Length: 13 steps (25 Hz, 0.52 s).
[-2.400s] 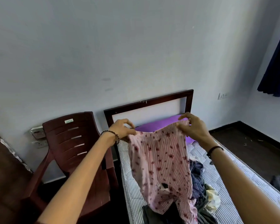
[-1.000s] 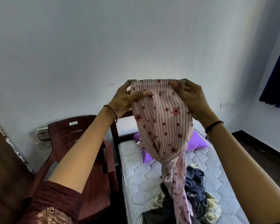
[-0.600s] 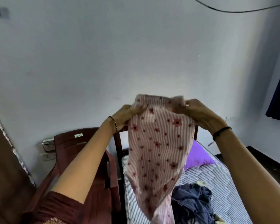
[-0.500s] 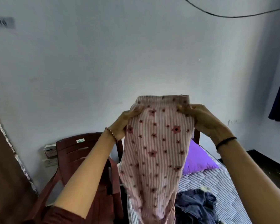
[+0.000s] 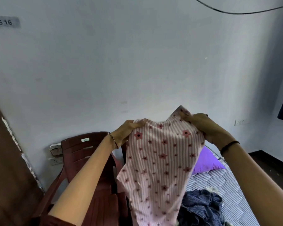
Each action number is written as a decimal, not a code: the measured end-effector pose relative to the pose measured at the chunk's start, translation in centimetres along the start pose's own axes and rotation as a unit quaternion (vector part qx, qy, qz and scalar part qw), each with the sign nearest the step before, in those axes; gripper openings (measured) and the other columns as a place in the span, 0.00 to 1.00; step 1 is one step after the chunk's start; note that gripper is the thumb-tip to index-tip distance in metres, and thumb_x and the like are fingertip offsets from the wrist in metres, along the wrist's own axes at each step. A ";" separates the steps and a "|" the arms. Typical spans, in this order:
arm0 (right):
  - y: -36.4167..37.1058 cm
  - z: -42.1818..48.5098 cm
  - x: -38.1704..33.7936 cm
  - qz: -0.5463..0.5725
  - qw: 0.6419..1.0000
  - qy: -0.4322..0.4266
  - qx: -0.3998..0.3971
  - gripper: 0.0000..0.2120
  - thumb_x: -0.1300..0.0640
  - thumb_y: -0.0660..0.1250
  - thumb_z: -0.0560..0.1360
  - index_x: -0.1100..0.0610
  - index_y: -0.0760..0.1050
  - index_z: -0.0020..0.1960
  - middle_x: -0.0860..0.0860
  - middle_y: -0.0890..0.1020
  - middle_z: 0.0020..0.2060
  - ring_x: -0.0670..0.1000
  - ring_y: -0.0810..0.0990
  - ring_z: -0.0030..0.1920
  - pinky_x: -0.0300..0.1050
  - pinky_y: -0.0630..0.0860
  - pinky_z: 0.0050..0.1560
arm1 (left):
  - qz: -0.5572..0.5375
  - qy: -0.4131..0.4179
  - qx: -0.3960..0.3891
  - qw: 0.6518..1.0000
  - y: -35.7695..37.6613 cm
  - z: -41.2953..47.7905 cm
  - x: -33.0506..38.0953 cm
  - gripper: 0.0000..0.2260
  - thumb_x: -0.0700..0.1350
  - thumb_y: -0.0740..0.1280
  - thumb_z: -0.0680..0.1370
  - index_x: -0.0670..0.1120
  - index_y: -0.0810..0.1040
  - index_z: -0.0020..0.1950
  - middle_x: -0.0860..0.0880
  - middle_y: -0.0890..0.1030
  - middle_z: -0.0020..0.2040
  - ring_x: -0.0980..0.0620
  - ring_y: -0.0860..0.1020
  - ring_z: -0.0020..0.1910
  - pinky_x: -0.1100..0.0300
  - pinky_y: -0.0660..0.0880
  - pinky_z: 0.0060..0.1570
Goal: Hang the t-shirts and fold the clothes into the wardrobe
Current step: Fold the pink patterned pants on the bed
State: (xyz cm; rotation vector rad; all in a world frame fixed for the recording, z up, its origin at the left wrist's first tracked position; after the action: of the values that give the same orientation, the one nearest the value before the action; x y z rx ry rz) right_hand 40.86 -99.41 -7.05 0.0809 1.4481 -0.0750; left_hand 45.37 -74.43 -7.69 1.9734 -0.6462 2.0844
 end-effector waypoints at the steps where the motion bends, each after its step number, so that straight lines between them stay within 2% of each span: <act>1: 0.4 0.2 0.7 0.092 0.995 0.017 -0.017 0.21 0.41 0.71 0.77 0.60 0.83 0.48 0.59 0.85 0.49 0.56 0.84 0.46 0.50 0.80 0.53 | -0.062 -0.010 -0.015 0.998 0.0 -0.2 -0.5 0.19 0.56 0.71 0.75 0.42 0.82 0.56 0.43 0.84 0.53 0.45 0.83 0.50 0.54 0.79 0.54; 2: 0.9 -0.2 1.9 0.168 0.984 0.034 -0.039 0.24 0.39 0.69 0.77 0.59 0.84 0.58 0.58 0.85 0.56 0.57 0.85 0.54 0.54 0.79 0.63 | -0.096 -0.031 -0.045 0.994 0.3 -0.7 -1.6 0.21 0.56 0.72 0.75 0.44 0.81 0.61 0.44 0.84 0.56 0.45 0.83 0.54 0.53 0.79 0.54; 3: 1.8 -1.1 3.6 0.213 0.973 0.056 -0.072 0.26 0.38 0.70 0.76 0.57 0.82 0.63 0.57 0.85 0.58 0.56 0.85 0.56 0.56 0.78 0.65 | -0.075 -0.071 -0.082 0.991 1.0 -1.4 -3.6 0.24 0.56 0.73 0.72 0.45 0.78 0.64 0.45 0.84 0.58 0.45 0.82 0.56 0.51 0.80 0.54; 5: 3.4 -3.7 8.2 0.152 0.971 0.124 -0.133 0.32 0.40 0.81 0.65 0.60 0.82 0.60 0.57 0.87 0.50 0.56 0.86 0.48 0.55 0.80 0.60 | 0.044 -0.165 -0.152 0.974 2.9 -3.3 -8.7 0.29 0.53 0.76 0.68 0.43 0.77 0.66 0.42 0.81 0.61 0.42 0.80 0.60 0.45 0.77 0.61; 6: 4.1 -4.8 10.2 0.105 0.969 0.152 -0.164 0.33 0.43 0.85 0.60 0.62 0.82 0.56 0.57 0.87 0.46 0.54 0.86 0.44 0.52 0.81 0.55 | 0.075 -0.182 -0.161 0.967 3.4 -3.7 -10.5 0.29 0.51 0.76 0.68 0.41 0.78 0.65 0.39 0.80 0.63 0.40 0.79 0.61 0.42 0.73 0.65; 7: 4.3 -5.4 11.4 0.085 0.966 0.166 -0.177 0.30 0.46 0.86 0.57 0.63 0.83 0.51 0.57 0.87 0.43 0.53 0.86 0.41 0.48 0.83 0.49 | 0.069 -0.175 -0.148 0.971 3.2 -3.6 -11.2 0.30 0.52 0.76 0.67 0.39 0.78 0.65 0.38 0.79 0.63 0.40 0.78 0.60 0.42 0.70 0.68; 8: 4.1 -5.6 11.8 0.114 0.965 0.170 -0.163 0.27 0.46 0.86 0.57 0.62 0.84 0.47 0.57 0.87 0.41 0.52 0.86 0.39 0.46 0.83 0.45 | 0.028 -0.156 -0.131 0.979 2.9 -3.3 -11.3 0.31 0.53 0.77 0.67 0.39 0.78 0.65 0.38 0.79 0.64 0.41 0.79 0.59 0.44 0.70 0.69; 9: 3.3 -5.4 12.0 0.190 0.960 0.161 -0.131 0.25 0.43 0.84 0.61 0.62 0.85 0.46 0.58 0.87 0.42 0.53 0.86 0.40 0.47 0.83 0.46 | -0.039 -0.137 -0.118 0.983 2.4 -3.1 -11.2 0.33 0.55 0.78 0.67 0.40 0.78 0.66 0.39 0.79 0.64 0.43 0.79 0.59 0.45 0.69 0.69; 11: 1.3 -5.0 12.4 0.286 0.944 0.153 -0.061 0.27 0.39 0.70 0.76 0.64 0.84 0.57 0.61 0.86 0.51 0.58 0.85 0.52 0.55 0.80 0.57 | -0.145 -0.133 -0.116 0.974 2.1 -3.2 -11.3 0.28 0.54 0.74 0.73 0.42 0.76 0.68 0.40 0.78 0.65 0.42 0.77 0.63 0.44 0.69 0.69; 12: 1.1 -5.2 12.9 0.271 0.947 0.161 -0.062 0.27 0.42 0.68 0.79 0.65 0.81 0.62 0.62 0.85 0.55 0.60 0.84 0.55 0.57 0.79 0.59 | -0.130 -0.152 -0.133 0.971 2.6 -3.5 -12.0 0.24 0.50 0.72 0.75 0.41 0.76 0.68 0.38 0.78 0.65 0.39 0.75 0.64 0.43 0.69 0.69; 13: 1.5 -5.6 13.7 0.234 0.952 0.179 -0.087 0.26 0.47 0.71 0.77 0.66 0.78 0.66 0.61 0.85 0.56 0.60 0.83 0.55 0.56 0.81 0.57 | -0.082 -0.176 -0.160 0.968 3.6 -4.2 -12.9 0.21 0.47 0.72 0.75 0.40 0.78 0.66 0.36 0.78 0.64 0.37 0.76 0.63 0.43 0.71 0.67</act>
State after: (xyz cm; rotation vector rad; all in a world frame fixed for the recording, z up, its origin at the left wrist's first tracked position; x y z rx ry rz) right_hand 37.18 -97.43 -21.32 0.3026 1.7552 0.4779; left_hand 41.20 -73.83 -21.03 2.1324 -0.7918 1.4418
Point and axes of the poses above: each hand's wrist, its own z-axis towards the middle knuckle, its own y-axis out of the palm, x = y × z, the point moved 10 cm from there along z, towards the middle knuckle
